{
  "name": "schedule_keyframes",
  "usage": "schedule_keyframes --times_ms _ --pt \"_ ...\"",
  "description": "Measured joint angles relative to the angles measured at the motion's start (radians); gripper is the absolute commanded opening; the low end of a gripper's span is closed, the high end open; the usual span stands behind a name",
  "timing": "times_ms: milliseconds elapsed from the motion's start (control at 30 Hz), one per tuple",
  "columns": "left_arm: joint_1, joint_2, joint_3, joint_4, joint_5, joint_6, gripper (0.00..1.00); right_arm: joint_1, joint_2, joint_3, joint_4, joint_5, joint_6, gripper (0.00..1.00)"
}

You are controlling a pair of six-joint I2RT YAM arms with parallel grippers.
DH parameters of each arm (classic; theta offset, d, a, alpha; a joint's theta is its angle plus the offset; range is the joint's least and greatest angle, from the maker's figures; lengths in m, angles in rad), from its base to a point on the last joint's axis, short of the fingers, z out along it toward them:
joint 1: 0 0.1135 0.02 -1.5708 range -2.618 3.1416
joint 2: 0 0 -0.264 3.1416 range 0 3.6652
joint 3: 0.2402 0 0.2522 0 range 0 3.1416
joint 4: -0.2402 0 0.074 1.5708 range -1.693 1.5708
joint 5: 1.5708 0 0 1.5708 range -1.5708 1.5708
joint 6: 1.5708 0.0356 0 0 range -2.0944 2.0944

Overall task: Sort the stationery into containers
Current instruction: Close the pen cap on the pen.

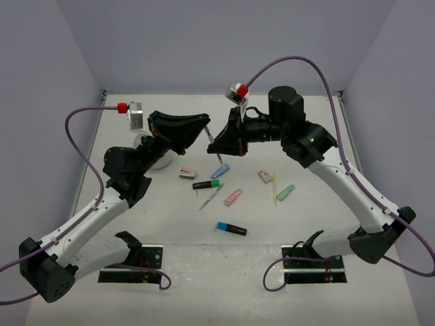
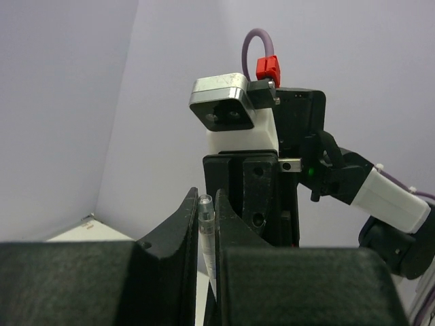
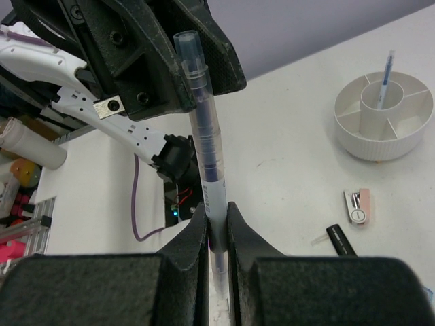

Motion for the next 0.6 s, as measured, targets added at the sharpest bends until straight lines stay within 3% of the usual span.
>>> schedule_keyframes --times_ms 233,300,367,400,433,500,600 --pt "-0.014 -0.047 -0.043 0.009 -0.071 0.013 0.00 0.002 0.024 0.057 -0.078 -0.018 -0.048 0.00" --pt "-0.022 -0.052 -0.010 -0.068 -0.077 0.046 0.00 -0.007 0.019 0.020 -0.037 -0.049 -0.075 0.08" --pt "-0.032 -0.050 0.039 -0.176 -0.084 0.085 0.00 -0.017 0.002 -0.039 0.026 -0.065 -0.096 0.33" --pt "-0.035 -0.047 0.071 -0.242 -0.093 0.104 0.00 -0.023 -0.012 -0.078 0.066 -0.063 -0.106 0.64" --pt "-0.040 -0.035 0.106 -0.315 -0.103 0.123 0.00 -0.028 -0.027 -0.120 0.108 -0.057 -0.112 0.79" --pt "-0.049 0.011 0.202 -0.462 -0.142 0.164 0.00 -0.036 -0.061 -0.201 0.177 -0.031 -0.120 0.95" --pt "-0.040 0.091 0.333 -0.657 -0.265 0.210 0.00 -0.039 -0.103 -0.291 0.248 0.033 -0.121 0.99"
